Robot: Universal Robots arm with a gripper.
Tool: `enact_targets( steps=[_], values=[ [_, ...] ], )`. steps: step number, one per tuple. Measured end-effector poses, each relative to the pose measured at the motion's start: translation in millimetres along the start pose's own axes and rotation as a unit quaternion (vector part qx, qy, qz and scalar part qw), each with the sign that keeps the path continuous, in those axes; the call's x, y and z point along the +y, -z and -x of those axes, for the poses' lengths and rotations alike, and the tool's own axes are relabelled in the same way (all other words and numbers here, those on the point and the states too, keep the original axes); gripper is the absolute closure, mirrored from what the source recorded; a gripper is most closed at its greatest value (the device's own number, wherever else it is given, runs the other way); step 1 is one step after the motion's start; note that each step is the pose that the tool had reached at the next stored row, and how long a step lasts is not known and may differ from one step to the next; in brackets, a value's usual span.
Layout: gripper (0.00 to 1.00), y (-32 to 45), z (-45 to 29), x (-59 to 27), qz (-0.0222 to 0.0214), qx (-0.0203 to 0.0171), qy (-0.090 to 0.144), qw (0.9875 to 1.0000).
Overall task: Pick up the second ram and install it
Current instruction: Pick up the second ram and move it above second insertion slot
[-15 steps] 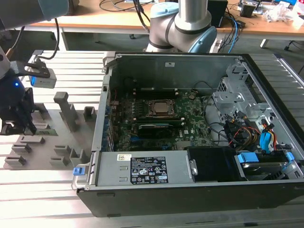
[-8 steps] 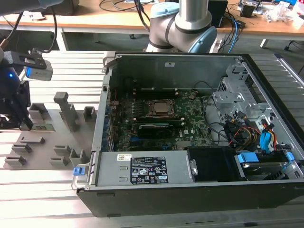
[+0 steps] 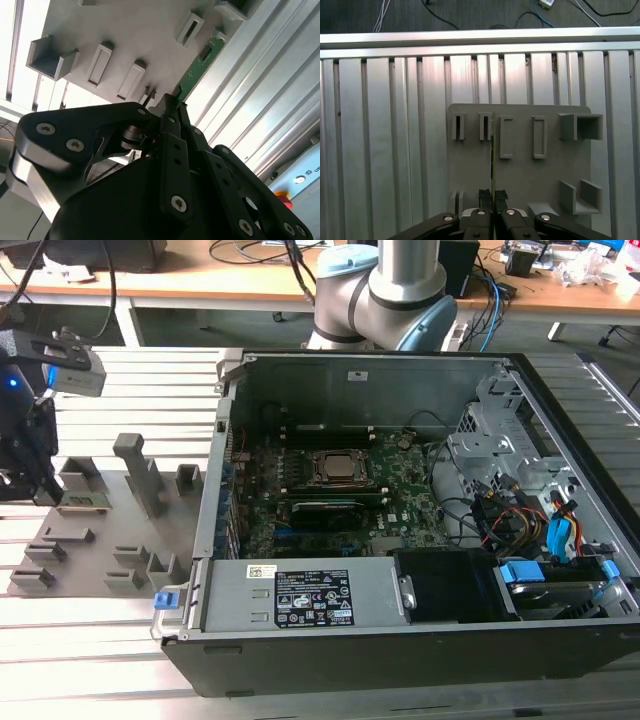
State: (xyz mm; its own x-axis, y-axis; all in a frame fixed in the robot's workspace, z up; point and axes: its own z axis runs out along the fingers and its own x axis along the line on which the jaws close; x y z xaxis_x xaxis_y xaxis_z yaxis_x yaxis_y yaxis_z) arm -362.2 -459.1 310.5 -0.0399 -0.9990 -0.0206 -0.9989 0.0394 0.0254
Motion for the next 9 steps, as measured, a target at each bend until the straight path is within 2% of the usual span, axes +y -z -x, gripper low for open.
enact_targets(
  steps=[9],
  values=[
    [0.86, 22.4, 0.5, 0.6, 0.0, 0.0, 0.0, 1.0]
  ],
)
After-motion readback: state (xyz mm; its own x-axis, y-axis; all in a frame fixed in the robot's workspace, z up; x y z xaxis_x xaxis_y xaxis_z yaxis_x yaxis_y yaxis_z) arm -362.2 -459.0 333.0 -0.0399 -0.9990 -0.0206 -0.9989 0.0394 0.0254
